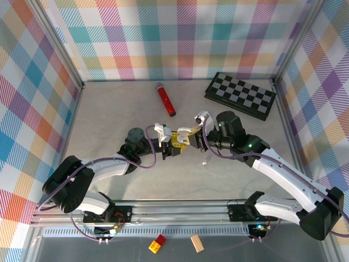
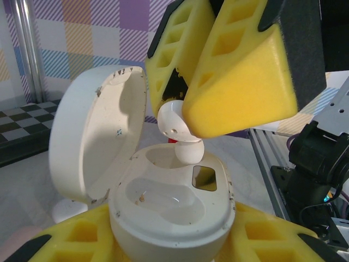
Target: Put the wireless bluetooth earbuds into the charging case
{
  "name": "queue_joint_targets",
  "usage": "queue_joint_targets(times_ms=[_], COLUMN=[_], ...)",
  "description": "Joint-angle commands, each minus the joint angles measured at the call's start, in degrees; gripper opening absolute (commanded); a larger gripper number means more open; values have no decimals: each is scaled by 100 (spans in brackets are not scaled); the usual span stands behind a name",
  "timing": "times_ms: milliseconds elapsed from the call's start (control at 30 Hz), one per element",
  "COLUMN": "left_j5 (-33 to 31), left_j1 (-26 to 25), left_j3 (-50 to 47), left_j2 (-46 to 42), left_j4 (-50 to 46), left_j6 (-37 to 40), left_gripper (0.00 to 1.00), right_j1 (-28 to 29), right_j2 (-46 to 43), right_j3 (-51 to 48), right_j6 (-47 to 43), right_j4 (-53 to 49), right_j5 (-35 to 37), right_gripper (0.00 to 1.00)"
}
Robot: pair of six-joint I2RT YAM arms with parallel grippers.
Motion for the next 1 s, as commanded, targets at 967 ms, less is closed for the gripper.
queue_joint_targets(times_ms=[967], left_j5=[-34], left_j1=[83], left_j3=[-16], left_j2=[-142], left_j4=[255], left_j6=[36], left_gripper=[35], right_j1=[53], right_j2=[-1161], right_j3=[-590], right_j6=[70], right_j4=[227], right_j5=[644], right_gripper=[51])
